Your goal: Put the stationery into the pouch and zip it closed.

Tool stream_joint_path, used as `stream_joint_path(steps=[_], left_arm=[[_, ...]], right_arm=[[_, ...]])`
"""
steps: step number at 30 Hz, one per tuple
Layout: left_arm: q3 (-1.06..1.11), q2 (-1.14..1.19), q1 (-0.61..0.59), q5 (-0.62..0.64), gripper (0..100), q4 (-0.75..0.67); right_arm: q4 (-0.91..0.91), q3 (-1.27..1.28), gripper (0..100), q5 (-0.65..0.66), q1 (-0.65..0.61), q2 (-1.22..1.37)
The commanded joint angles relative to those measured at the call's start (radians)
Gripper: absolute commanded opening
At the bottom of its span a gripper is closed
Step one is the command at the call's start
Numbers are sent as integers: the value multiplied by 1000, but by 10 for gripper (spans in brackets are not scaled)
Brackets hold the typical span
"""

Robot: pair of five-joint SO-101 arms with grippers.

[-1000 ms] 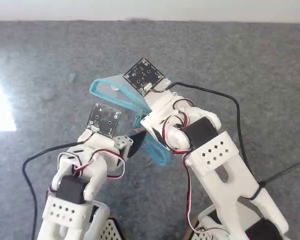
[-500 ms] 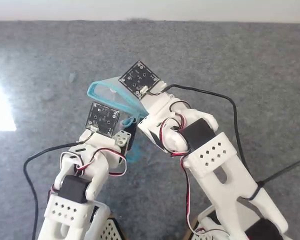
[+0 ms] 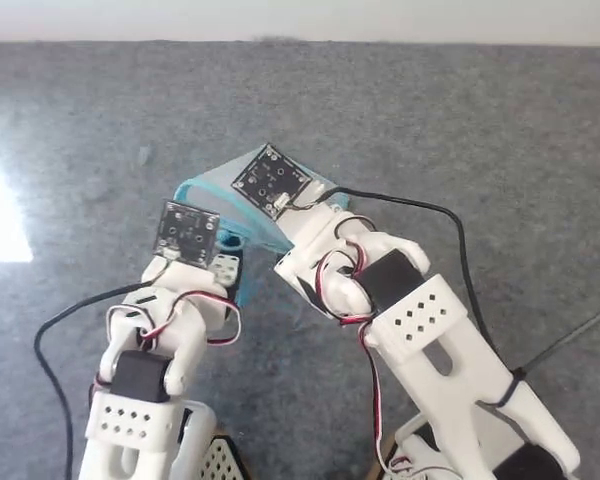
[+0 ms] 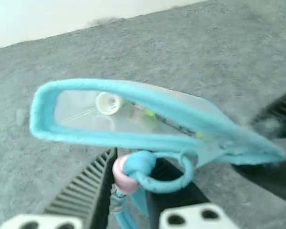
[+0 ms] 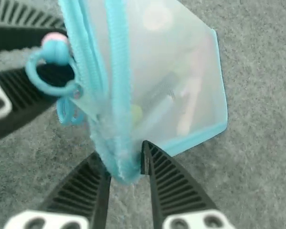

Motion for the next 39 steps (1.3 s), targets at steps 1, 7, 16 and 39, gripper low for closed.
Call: stream_joint_path(steps=[1,7,16,39], left_arm=[[-48,-18,-81,-14,13,-25],[-50,-20,-91,-37,13,-21],[-67,-15,-204,-41,13,-28],[-68,-14,-339,-44,13,-61]], right_arm=[[-8,8,6,17,64,-21],[-13,25,6,18,71,-15],[-73,137,6,54,74,-21],[-99,173,6,166,340,-13]])
